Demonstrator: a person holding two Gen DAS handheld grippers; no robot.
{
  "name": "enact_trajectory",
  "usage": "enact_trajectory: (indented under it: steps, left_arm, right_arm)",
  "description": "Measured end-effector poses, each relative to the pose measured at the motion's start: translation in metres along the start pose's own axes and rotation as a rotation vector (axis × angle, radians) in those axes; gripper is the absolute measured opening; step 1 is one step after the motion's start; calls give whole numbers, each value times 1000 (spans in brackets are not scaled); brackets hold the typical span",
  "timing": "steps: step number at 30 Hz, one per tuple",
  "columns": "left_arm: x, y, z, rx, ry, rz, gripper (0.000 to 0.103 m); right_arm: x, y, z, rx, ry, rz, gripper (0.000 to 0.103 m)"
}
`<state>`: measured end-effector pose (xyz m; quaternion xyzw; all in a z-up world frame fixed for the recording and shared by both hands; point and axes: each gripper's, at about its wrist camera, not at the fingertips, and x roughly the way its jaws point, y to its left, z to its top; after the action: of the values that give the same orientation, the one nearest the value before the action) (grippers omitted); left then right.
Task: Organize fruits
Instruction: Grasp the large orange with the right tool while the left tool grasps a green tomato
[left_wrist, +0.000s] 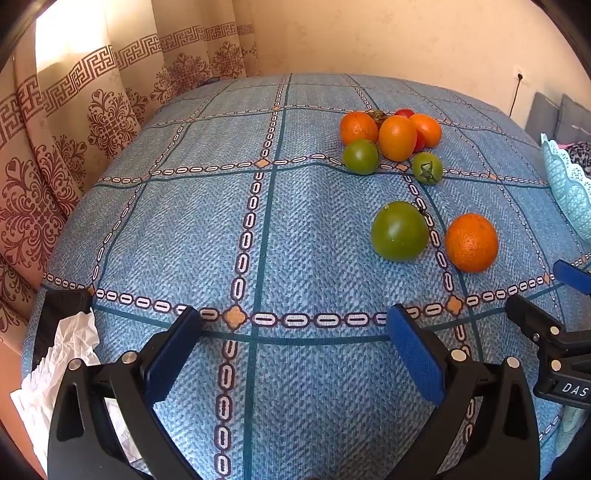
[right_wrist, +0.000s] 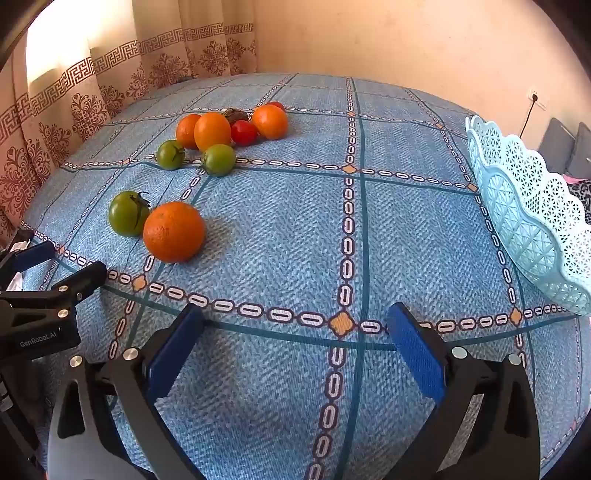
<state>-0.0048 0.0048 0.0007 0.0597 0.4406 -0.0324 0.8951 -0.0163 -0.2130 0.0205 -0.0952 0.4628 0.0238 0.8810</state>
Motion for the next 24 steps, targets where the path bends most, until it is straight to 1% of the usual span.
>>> enact_trajectory:
  steps: [5,9,11,13,14,18,19,21,23,24]
  left_arm:
    - [1,1,2,-3,-2,-6,98]
    - [-2,3,4,2,3,-27,98]
    - [-5,6,4,0,-1,-24,98]
    - [-11,10,2,-5,-13,-14,98]
    - [-13,12,1,-5,-17,-8,98]
    - [-18,18,0,4,-29,16,98]
    - [-19,21,0,2,-31,17,98]
    - [-21,22,0,3,-34,16,98]
    - [-22,21,1,11,-38,16,98]
    - [-22,20,2,14,-40,17,98]
  right_arm:
    - [-9,5,3,-14,-44,63,101]
    - [-8,13,11,12,-40,153,99]
    - [-9,19,13,0,-53,157,91]
    - [-9,24,17,-6,-64,170,88]
    - [-8,26,19,-6,-65,183,85]
    - [3,36,29,-7,-54,233,77]
    - [7,38,31,-9,-48,241,71]
    - [11,42,32,-13,-41,255,66]
    - [14,47,36,-21,-37,257,55]
    - [15,48,37,-24,-38,258,53]
